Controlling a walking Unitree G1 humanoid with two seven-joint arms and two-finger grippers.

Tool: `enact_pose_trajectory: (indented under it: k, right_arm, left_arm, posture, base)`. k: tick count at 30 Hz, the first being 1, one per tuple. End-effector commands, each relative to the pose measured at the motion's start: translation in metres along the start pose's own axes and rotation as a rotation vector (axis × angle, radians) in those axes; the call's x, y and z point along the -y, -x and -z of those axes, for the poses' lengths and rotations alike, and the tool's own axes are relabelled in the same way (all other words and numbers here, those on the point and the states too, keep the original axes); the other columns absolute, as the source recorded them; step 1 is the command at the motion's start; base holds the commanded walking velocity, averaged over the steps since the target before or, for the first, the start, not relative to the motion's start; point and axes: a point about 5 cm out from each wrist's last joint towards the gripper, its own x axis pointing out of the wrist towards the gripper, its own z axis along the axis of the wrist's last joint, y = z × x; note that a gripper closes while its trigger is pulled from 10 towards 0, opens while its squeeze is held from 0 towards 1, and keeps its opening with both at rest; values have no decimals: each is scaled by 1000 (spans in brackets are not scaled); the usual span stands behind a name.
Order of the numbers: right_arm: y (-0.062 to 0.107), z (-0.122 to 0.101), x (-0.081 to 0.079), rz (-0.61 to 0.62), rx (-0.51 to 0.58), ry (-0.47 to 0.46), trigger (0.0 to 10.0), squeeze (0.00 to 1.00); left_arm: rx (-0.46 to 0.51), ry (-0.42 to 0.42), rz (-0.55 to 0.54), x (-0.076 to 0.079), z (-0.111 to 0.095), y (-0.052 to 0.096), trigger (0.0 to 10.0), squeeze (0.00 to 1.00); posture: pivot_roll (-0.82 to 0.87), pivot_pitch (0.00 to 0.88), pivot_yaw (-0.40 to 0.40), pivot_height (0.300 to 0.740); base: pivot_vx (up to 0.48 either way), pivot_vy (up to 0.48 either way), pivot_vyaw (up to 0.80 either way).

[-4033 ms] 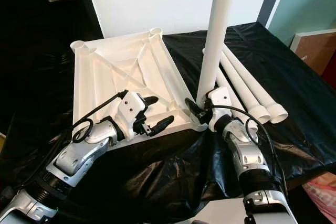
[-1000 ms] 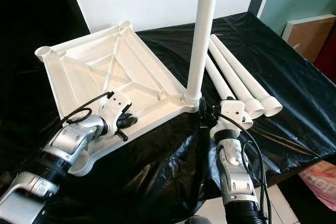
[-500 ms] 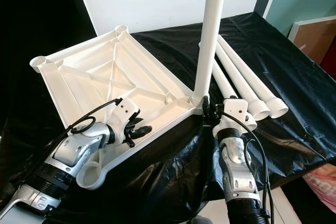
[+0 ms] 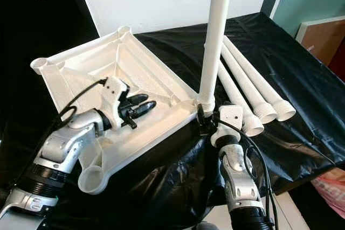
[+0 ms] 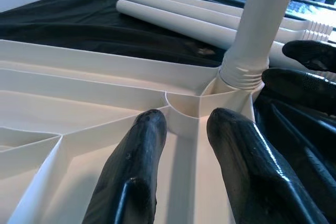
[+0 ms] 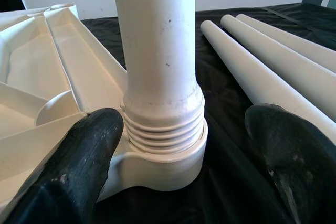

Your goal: Building children table

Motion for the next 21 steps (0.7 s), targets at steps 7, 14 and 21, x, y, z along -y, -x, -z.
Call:
enact_pose_trajectory:
  k: [7, 14, 21]
  right_arm:
    - [9, 7, 0, -39, -32, 0, 10000, 0]
    - [14, 11, -2, -52, -49, 0, 10000, 0]
    - [16, 12, -3, -62, -56, 1, 10000, 0]
  left_arm:
    - [62, -46, 57, -25, -15, 31, 10000, 0]
    - [-76, -116, -12, -48, -4, 57, 10000, 0]
    - [-213, -185, -56, -60, 11, 77, 10000, 0]
  posture:
    - [-39, 77, 36, 740]
    - [-33, 82, 36, 740]
    - [-29, 85, 36, 740]
  base:
    - [0, 0, 0]
    - [0, 0, 0]
    - [0, 0, 0]
